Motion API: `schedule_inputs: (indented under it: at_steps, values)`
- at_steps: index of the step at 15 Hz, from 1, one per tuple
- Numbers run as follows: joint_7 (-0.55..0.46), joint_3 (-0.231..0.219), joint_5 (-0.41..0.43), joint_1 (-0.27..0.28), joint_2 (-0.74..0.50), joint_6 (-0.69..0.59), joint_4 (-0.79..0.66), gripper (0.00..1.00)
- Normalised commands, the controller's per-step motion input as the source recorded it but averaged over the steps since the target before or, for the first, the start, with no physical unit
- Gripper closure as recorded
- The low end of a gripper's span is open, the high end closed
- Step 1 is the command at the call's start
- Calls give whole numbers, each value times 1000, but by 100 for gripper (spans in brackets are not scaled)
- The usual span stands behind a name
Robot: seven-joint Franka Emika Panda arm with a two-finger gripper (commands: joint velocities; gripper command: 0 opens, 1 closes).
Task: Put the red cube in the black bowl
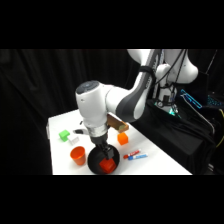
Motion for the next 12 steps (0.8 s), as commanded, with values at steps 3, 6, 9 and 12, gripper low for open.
schedule_inputs:
  at_steps: [3,6,9,12]
  values:
    - [88,18,-52,33,-349,-497,28,0]
    - [46,51,-24,5,-336,-427,34,0]
    - [76,43,-22,-2,-275,-388,67,0]
    - [94,35,-19,-13,-242,-313,58,0]
